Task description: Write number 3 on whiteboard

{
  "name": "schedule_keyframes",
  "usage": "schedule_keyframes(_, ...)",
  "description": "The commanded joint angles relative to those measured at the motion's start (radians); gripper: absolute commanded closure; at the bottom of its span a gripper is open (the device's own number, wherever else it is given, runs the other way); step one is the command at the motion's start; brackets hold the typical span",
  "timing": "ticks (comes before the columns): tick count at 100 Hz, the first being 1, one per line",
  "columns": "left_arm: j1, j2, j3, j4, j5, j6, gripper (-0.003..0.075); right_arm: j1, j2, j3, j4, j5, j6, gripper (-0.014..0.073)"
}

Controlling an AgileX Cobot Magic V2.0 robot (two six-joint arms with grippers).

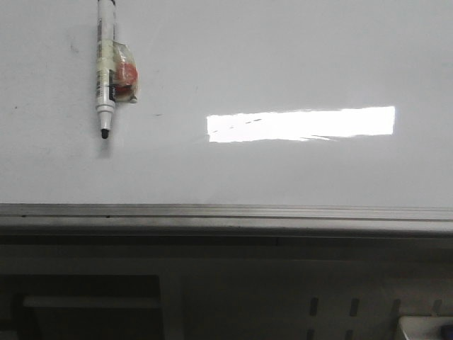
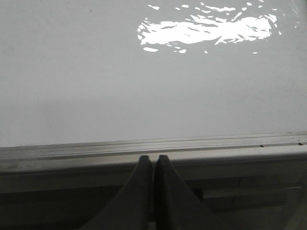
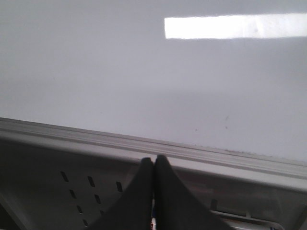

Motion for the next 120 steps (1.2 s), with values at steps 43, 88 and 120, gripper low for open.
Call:
schedule_keyframes(43, -0.006, -0.026, 0.034, -0.008, -0.044, -0.007, 0.0741, -0.001, -0.014, 0.025, -0.012, -0.018, -0.004, 0.0643)
schedule_keyframes(88, -0.006, -0.026, 0.034, -0.006, -0.044, -0.007, 0.0741, -0.001, -0.014, 0.025, -0.012, -0.018, -0.004, 0.0643)
schedule_keyframes(120, -0.006, -0.026, 0.034, -0.566, -0.212, 0.000, 0.0741, -0.001, -0.014, 0.025, 0.076, -0.306, -0.004, 0.0643)
